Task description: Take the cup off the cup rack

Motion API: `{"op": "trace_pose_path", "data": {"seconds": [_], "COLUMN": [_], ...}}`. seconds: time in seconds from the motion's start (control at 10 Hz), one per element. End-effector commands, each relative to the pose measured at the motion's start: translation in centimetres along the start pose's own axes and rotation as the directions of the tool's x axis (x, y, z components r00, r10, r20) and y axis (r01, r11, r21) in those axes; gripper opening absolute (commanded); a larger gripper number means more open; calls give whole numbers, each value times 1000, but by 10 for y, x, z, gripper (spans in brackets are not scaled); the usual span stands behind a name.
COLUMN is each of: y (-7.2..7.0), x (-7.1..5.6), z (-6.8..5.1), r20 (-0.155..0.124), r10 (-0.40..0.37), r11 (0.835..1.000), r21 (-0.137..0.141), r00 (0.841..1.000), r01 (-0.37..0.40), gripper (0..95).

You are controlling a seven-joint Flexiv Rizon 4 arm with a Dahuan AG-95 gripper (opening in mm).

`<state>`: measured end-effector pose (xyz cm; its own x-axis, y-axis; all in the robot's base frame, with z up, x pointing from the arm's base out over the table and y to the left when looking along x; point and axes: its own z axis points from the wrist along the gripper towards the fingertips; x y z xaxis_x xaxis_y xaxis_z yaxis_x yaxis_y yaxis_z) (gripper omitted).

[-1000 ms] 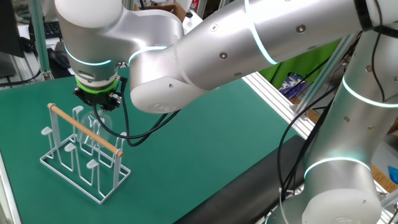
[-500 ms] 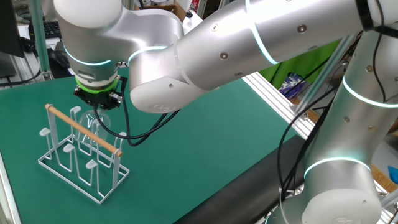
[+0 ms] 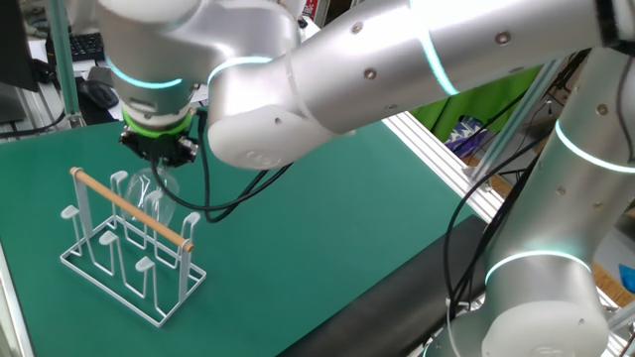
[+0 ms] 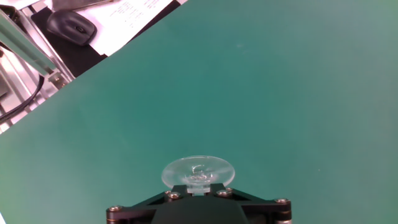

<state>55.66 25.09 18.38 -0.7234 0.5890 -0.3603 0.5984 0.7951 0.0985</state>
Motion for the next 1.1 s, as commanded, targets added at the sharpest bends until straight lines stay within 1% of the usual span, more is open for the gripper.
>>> {"op": "trace_pose_path", "data": {"seconds": [0.1, 0.2, 0.3, 0.4, 0.6, 0.7, 0.9, 1.0, 1.1], "y": [2, 3, 3, 3, 1, -5, -10, -10, -10], "x": [-1, -3, -7, -12, -23, -31, -41, -44, -48], "z": [0, -2, -5, -9, -11, -10, -14, -15, -15], "r20": [3, 1, -6, -17, -39, -53, -90, -101, -122], "r10": [-4, -13, -24, -33, -62, -75, -77, -84, -96], "r11": [1000, 1000, 1000, 999, 998, 997, 997, 996, 995], "r21": [5, 7, 10, 13, 23, 20, 3, 9, 16], "r00": [1000, 1000, 1000, 999, 997, 996, 993, 991, 988], "r01": [4, 13, 24, 33, 63, 76, 77, 86, 98], "gripper": [0, 0, 0, 0, 0, 0, 0, 0, 0]}}
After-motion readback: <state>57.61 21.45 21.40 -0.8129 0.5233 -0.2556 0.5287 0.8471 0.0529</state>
